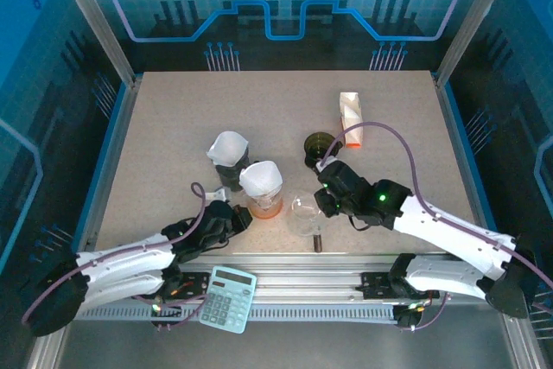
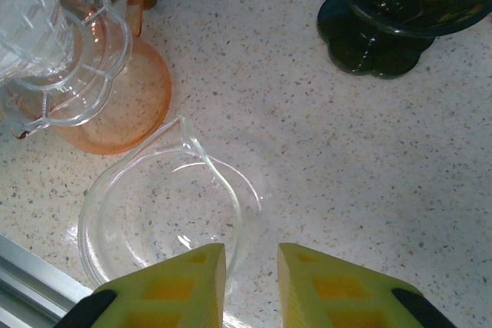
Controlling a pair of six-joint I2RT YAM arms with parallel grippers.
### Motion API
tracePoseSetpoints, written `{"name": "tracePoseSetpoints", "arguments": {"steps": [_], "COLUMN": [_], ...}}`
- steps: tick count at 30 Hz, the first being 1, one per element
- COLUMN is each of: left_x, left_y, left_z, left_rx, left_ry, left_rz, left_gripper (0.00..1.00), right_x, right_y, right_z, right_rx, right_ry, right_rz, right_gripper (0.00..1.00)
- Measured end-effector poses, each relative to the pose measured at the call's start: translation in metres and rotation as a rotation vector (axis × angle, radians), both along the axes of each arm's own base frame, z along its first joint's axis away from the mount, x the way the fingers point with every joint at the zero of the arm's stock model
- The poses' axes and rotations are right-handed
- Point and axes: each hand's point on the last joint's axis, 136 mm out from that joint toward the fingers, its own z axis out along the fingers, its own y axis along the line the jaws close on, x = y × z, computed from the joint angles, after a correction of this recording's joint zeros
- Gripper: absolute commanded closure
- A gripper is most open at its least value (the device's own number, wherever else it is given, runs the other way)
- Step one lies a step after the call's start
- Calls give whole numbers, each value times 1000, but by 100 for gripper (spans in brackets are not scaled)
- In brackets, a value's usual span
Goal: Place the coffee filter in the dripper
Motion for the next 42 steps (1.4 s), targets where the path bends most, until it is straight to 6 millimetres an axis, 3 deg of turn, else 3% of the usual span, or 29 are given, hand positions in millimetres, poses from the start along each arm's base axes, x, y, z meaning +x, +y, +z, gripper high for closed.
{"name": "tracePoseSetpoints", "arguments": {"steps": [20, 30, 34, 37, 42], "left_x": [31, 57, 59, 58, 53], "left_y": [-22, -36, -37, -36, -33], "left_z": [-15, -9, -8, -7, 7], "left_rx": [-35, -56, -61, -62, -79], "left_ry": [-9, -27, -31, -29, -33], "left_rz": [53, 77, 80, 80, 78], "left_gripper": [100, 100, 100, 100, 100], "right_x": [8, 4, 4, 8, 24], "right_y": [-18, -27, -29, -33, -41], "right_z": [16, -3, -6, -8, -10], "right_rx": [35, 13, 14, 24, 60], "right_ry": [-42, -3, 5, 20, 35], "right_rz": [-63, -76, -82, -100, -156], "right_gripper": [73, 72, 71, 68, 51]}}
